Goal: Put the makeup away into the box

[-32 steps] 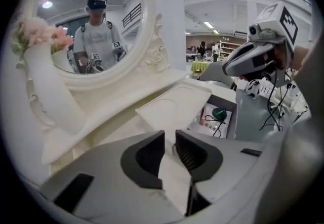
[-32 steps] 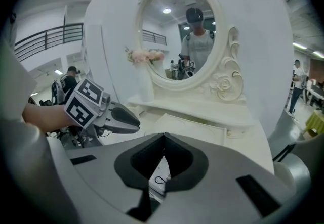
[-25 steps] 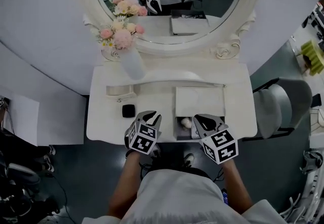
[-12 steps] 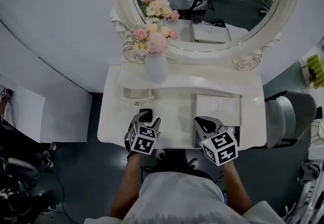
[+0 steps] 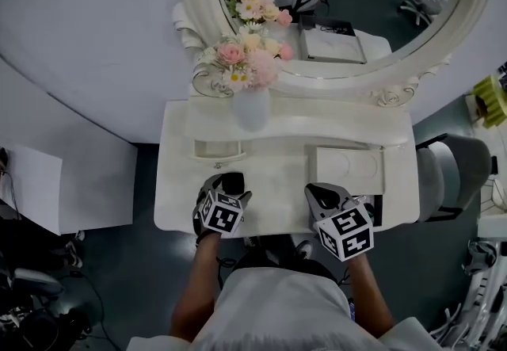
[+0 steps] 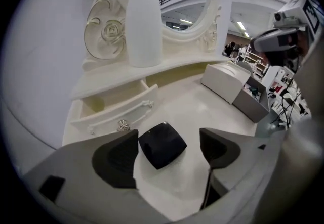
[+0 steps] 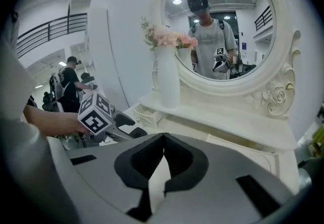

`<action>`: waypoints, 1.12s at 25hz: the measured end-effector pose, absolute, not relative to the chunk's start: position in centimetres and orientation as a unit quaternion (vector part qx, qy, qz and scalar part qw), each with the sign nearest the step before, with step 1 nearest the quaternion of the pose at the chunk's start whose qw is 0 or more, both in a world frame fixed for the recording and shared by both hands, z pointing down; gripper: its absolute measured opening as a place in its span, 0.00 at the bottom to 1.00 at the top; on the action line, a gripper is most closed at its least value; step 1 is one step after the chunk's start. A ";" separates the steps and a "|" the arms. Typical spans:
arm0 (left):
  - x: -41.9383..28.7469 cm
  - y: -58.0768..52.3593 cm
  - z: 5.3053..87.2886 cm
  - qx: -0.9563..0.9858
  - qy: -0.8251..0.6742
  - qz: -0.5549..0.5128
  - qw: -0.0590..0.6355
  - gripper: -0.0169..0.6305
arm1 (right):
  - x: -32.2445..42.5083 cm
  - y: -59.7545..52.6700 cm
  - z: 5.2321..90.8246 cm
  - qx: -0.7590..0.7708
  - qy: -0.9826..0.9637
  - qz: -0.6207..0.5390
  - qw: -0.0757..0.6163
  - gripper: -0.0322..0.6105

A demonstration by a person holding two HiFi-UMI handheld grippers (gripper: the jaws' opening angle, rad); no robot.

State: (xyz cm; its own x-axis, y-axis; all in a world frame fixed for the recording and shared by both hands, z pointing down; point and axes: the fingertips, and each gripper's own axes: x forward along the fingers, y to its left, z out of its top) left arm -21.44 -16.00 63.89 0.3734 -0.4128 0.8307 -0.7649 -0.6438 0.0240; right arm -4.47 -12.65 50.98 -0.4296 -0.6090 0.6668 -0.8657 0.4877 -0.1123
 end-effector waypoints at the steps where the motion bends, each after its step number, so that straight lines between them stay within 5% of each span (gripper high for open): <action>1: -21.5 -16.0 64.3 0.803 -0.359 0.428 0.209 0.64 | -4.6 -12.7 51.1 0.455 -0.812 0.229 0.284 0.05; 9: -22.1 -16.4 67.2 0.805 -0.317 0.456 0.210 0.70 | -5.5 -12.9 52.2 0.470 -0.796 0.244 0.293 0.05; 28: -22.3 -16.6 68.5 0.803 -0.294 0.471 0.217 0.66 | -5.2 -12.6 53.1 0.476 -0.789 0.254 0.295 0.05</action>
State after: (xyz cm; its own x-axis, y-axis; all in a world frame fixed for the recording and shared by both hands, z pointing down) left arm -22.31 -16.64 68.53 0.3826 -0.2675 0.8843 -0.6767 -0.7328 0.0711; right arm -5.15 -12.56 53.10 -0.3728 -0.6003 0.7076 -0.9005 0.4181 -0.1196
